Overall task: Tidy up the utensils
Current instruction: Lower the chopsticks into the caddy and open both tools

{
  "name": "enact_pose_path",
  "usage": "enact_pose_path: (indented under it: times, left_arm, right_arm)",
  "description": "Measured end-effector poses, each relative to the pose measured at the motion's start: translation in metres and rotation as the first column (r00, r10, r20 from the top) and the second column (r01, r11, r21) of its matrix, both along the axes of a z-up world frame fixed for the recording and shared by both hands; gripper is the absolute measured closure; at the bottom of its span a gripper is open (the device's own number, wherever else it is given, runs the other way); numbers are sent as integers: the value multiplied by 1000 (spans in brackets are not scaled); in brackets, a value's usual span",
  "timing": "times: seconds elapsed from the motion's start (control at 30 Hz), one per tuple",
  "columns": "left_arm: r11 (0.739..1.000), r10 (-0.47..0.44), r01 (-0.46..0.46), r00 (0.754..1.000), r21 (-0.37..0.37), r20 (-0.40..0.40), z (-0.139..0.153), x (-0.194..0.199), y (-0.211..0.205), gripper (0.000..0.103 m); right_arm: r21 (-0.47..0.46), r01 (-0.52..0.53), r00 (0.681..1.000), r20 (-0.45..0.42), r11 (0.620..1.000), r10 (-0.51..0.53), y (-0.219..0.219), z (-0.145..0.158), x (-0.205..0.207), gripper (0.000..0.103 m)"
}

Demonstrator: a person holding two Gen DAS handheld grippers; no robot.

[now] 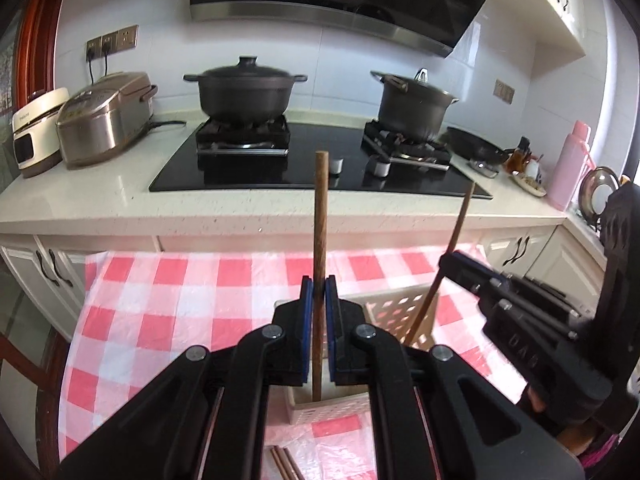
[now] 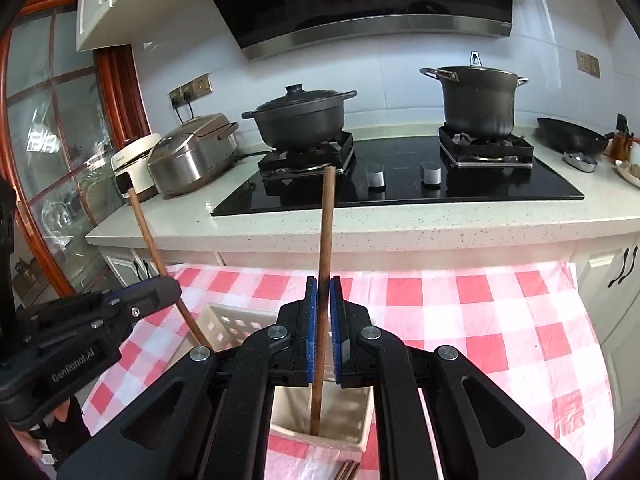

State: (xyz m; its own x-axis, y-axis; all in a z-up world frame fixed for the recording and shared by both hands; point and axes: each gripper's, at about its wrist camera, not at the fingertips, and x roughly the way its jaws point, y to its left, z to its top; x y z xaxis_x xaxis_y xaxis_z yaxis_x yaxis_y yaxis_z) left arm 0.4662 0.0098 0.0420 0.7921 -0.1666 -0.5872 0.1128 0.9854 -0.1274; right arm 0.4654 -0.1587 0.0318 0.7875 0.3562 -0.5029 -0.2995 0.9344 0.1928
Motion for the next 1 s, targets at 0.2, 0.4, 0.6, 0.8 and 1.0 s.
enact_pose_path:
  times: [0.2,0.4,0.6,0.8,1.0]
  left_arm:
    - [1000,30,-30,1000,1,4,-3,-1,8,69]
    - [998,66,-66,997,-9,33,7,-16,15,58]
    - [991,127,-130,987,35,94,7,-50,25,32]
    - [983,157,-170,973,65,172,-8,-96,32,5]
    - [982,157,-169,979,87,131,-41,-129,34,5]
  right_arm:
    - [-1,6,1000,-6,1000,-6,-2,-1,1,76]
    - [2,13,1000,18,1000,-13,-8,8,-14,68]
    - [-11,27,998,49,1000,-27,-18,10,-46,68]
    - [-8,25,998,49,1000,-24,-28,-4,-86,62]
    - [-18,37,999,-29,999,-37,-32,-41,-114,57]
